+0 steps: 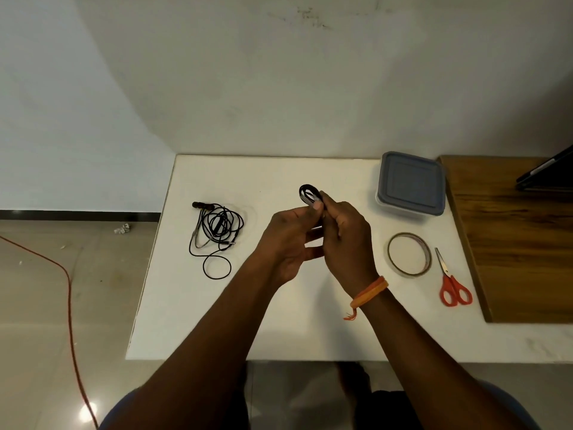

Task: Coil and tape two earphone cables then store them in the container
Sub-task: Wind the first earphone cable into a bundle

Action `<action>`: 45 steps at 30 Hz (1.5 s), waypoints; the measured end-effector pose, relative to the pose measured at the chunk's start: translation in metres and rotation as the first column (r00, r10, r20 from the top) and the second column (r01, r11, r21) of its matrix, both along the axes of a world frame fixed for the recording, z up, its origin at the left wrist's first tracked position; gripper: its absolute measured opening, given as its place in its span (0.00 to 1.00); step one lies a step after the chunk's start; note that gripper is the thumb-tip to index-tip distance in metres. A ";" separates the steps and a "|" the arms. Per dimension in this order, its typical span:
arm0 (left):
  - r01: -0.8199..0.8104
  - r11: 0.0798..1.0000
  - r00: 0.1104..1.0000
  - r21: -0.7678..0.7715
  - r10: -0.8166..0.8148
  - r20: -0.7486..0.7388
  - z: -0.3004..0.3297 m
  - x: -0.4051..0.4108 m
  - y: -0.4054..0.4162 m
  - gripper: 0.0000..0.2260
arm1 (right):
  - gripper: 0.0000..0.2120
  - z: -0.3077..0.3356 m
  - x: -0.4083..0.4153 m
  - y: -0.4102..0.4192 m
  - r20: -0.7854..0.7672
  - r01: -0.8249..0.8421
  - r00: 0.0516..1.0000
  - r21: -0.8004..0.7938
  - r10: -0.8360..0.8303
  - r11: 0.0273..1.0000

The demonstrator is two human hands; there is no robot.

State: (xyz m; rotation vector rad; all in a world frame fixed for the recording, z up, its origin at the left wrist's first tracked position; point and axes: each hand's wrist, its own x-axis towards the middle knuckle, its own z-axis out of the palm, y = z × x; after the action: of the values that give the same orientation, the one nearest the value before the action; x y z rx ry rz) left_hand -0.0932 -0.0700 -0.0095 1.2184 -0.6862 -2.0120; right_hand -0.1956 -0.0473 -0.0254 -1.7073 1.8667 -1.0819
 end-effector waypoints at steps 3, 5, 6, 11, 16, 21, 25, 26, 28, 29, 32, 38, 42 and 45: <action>-0.004 1.000 0.999 -0.030 0.003 -0.040 0.001 -0.003 0.003 0.13 | 0.17 -0.001 -0.002 -0.002 -0.047 -0.015 0.999 -0.024 0.014 1.000; -0.062 0.998 0.997 -0.031 0.060 -0.056 0.001 -0.007 0.008 0.13 | 0.15 0.000 -0.001 -0.001 -0.076 -0.030 0.997 -0.031 0.028 0.999; -0.096 0.995 0.993 -0.017 0.094 -0.067 0.001 -0.009 0.010 0.12 | 0.15 0.001 0.000 -0.001 -0.086 -0.045 0.995 -0.039 0.041 0.998; -0.149 0.989 0.979 0.015 0.150 -0.136 0.002 -0.011 0.010 0.11 | 0.14 0.006 -0.001 -0.001 -0.071 -0.096 0.993 -0.093 0.090 0.991; -0.138 0.990 0.981 -0.008 0.136 -0.138 0.002 -0.014 0.011 0.11 | 0.12 0.006 -0.007 0.001 -0.006 -0.144 0.990 -0.099 0.144 0.985; -0.197 0.980 0.980 -0.029 0.196 -0.033 -0.005 -0.014 0.014 0.13 | 0.14 0.002 -0.007 0.000 0.056 -0.233 0.971 0.021 0.232 0.972; -0.216 0.976 0.976 -0.037 0.216 -0.003 -0.007 -0.011 0.011 0.12 | 0.25 0.004 -0.007 -0.001 0.078 -0.268 0.963 0.140 0.259 0.953; -0.223 0.974 0.975 -0.048 0.224 0.016 -0.006 -0.011 0.010 0.12 | 0.29 0.005 -0.006 0.000 0.074 -0.299 0.954 0.189 0.290 0.935; -0.237 0.970 0.969 -0.058 0.240 0.051 -0.008 -0.010 0.006 0.14 | 0.37 0.003 -0.002 0.003 0.091 -0.356 0.934 0.275 0.345 0.893; -0.239 0.969 0.969 -0.055 0.242 0.053 -0.009 -0.008 0.004 0.14 | 0.38 -0.001 0.000 0.004 0.100 -0.370 0.929 0.293 0.357 0.882; -0.225 0.972 0.974 -0.062 0.226 0.007 -0.008 -0.002 -0.004 0.14 | 0.31 -0.002 0.004 0.003 0.130 -0.346 0.938 0.303 0.321 0.888; -0.275 0.962 0.960 0.004 0.274 -0.063 -0.005 0.009 -0.015 0.13 | 0.15 0.026 -0.021 -0.006 0.299 0.031 0.951 0.151 -0.076 0.988; -0.220 0.975 0.969 0.039 0.223 -0.102 -0.002 0.006 -0.013 0.13 | 0.11 0.031 -0.029 -0.008 0.486 0.002 0.865 0.245 -0.124 0.970; -0.008 1.000 0.999 -0.024 0.007 -0.053 0.001 0.006 -0.007 0.11 | 0.12 0.030 -0.026 -0.006 0.552 -0.066 0.828 0.263 -0.094 0.962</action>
State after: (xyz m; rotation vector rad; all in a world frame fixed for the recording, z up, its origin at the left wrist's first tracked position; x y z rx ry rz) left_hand -0.0877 -0.0773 -0.0089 1.1480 -0.6781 -2.0166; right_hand -0.2212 -0.0537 0.0044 -1.0629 1.5527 -1.1172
